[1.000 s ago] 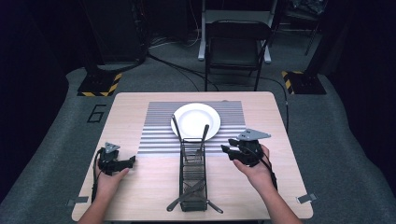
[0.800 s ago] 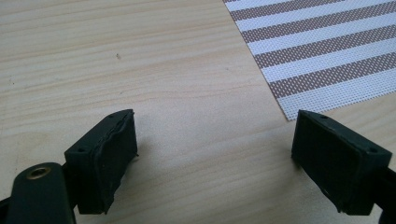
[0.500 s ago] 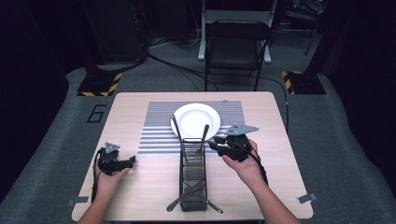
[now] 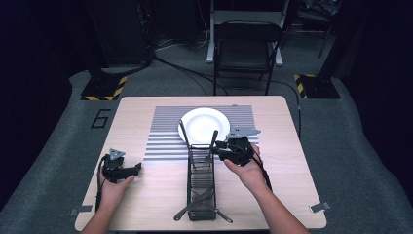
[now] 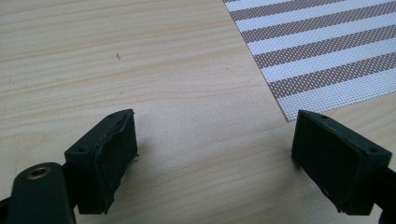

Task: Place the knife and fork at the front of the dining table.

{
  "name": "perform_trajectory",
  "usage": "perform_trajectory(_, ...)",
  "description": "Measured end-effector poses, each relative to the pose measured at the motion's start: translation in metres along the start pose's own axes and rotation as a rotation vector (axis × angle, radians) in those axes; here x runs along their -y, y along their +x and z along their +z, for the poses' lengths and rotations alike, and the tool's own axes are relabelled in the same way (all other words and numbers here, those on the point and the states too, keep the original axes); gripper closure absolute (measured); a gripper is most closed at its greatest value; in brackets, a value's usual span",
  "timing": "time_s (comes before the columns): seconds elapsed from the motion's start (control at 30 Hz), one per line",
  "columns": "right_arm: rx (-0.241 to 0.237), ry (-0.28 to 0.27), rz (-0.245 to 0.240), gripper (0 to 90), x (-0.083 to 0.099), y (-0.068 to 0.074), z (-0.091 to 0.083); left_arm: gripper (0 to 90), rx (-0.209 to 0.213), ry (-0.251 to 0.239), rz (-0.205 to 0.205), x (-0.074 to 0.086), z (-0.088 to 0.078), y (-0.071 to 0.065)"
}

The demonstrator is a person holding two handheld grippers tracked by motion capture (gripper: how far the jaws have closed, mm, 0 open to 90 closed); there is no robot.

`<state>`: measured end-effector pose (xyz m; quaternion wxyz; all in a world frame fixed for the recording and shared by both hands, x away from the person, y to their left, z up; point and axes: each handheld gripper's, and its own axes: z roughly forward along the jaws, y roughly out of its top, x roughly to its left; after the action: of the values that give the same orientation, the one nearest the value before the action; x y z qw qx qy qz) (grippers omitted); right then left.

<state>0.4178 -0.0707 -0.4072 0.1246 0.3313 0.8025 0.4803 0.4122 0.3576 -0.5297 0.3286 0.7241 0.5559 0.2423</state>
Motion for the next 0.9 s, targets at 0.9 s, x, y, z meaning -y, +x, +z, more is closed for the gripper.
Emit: perform_trajectory(0.9,-0.010,-0.021,-0.031,82.2,-0.0053,0.0097,0.0067,14.0,-0.001,0.000,0.002,-0.0007,0.0007,-0.0005)
